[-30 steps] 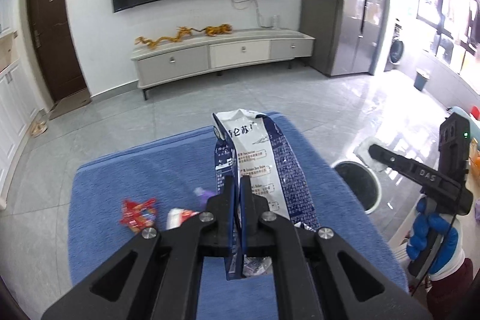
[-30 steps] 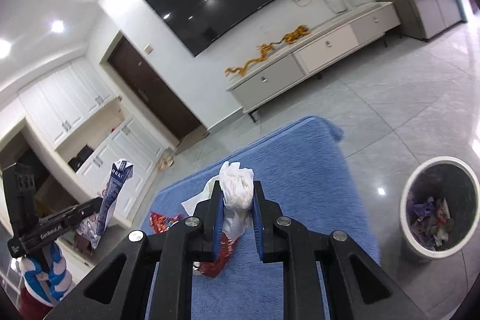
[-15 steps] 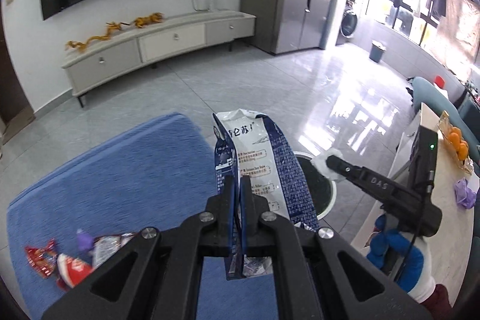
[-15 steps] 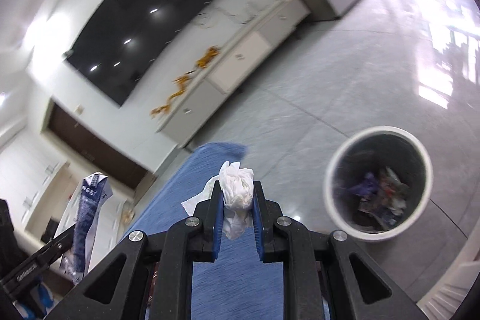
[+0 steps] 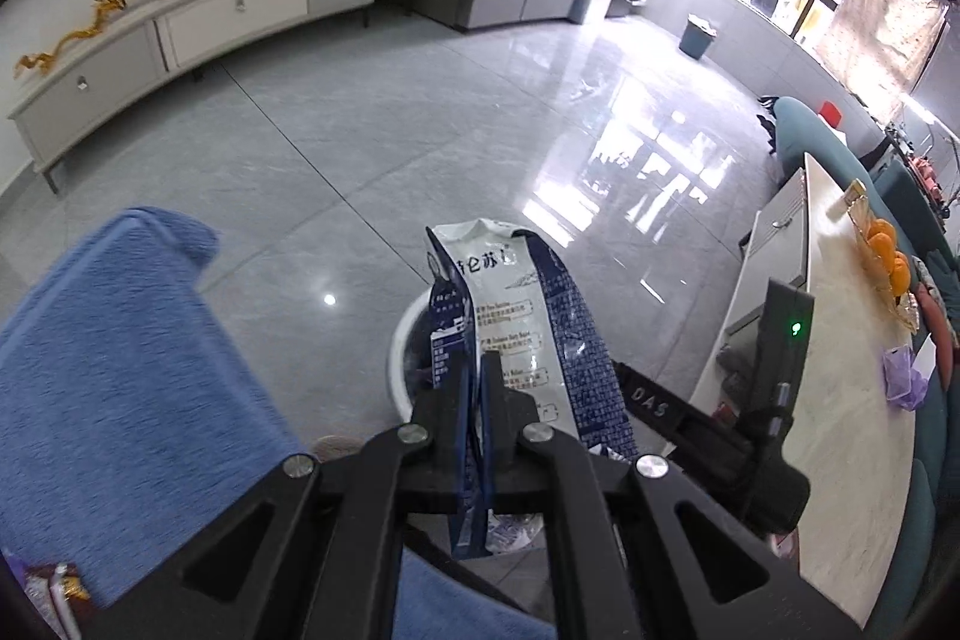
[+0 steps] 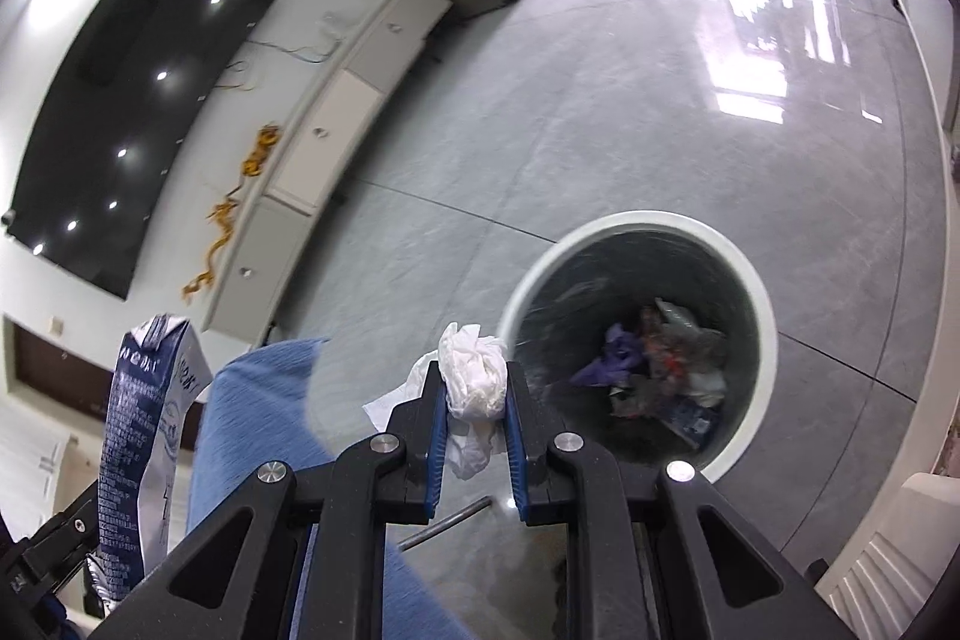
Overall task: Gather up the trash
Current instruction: 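Carry the milk carton and tissue to the bin and open both tools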
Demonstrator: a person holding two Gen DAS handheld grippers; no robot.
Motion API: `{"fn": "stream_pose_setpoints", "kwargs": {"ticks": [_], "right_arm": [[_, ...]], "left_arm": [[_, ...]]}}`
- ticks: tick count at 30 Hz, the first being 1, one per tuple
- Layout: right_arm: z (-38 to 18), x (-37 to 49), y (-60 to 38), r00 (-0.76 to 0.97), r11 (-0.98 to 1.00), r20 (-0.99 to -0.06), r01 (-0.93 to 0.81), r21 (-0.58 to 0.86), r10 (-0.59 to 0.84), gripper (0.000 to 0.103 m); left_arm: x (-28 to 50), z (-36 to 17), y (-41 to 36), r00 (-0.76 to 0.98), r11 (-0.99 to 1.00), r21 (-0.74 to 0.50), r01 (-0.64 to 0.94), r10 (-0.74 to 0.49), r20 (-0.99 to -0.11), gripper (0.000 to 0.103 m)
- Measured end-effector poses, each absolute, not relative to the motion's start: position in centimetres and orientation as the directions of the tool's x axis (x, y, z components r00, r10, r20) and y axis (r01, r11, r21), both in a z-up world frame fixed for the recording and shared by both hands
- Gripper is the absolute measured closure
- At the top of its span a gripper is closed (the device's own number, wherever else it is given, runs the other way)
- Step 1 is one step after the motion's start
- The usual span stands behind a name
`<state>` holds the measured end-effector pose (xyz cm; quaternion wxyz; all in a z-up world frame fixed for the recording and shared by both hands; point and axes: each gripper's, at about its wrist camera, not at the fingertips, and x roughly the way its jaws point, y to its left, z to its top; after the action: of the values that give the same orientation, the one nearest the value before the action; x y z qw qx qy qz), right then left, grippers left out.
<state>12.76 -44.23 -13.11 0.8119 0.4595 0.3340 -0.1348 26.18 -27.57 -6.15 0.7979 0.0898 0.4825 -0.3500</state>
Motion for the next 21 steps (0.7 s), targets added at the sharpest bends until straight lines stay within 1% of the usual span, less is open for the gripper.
{"fn": "stream_pose_setpoints", "kwargs": {"ticks": [6, 13, 15, 17, 19, 20, 21], "right_arm": [[-16.0, 13.8, -46.4, 0.695, 0.497, -0.714, 0.591, 0.636, 0.087, 0.084], [-18.6, 14.0, -47.8, 0.647, 0.463, -0.759, 0.651, 0.601, 0.074, 0.082], [-19.1, 13.9, -48.1, 0.639, 0.453, -0.766, 0.664, 0.595, 0.069, 0.077], [-19.3, 13.7, -48.3, 0.636, 0.441, -0.769, 0.674, 0.593, 0.063, 0.068], [-19.2, 13.6, -48.5, 0.633, 0.435, -0.772, 0.682, 0.588, 0.051, 0.065], [-19.2, 13.6, -48.5, 0.633, 0.433, -0.773, 0.685, 0.586, 0.045, 0.06], [-19.1, 13.5, -48.6, 0.633, 0.429, -0.773, 0.687, 0.586, 0.04, 0.058]], "left_arm": [[28.5, -10.1, -31.6, 0.195, 0.734, -0.257, 0.629, -0.469, -0.862, 0.1], [30.1, -13.4, -34.3, 0.158, 0.749, -0.281, 0.6, -0.455, -0.877, 0.099], [30.6, -14.0, -34.6, 0.151, 0.753, -0.291, 0.59, -0.457, -0.877, 0.099], [30.9, -14.6, -35.2, 0.153, 0.758, -0.289, 0.585, -0.453, -0.878, 0.098], [31.2, -15.0, -35.4, 0.154, 0.764, -0.288, 0.577, -0.448, -0.881, 0.098], [31.3, -15.2, -35.4, 0.151, 0.766, -0.293, 0.572, -0.45, -0.88, 0.098], [31.4, -15.3, -35.7, 0.149, 0.767, -0.296, 0.57, -0.451, -0.88, 0.098]]}}
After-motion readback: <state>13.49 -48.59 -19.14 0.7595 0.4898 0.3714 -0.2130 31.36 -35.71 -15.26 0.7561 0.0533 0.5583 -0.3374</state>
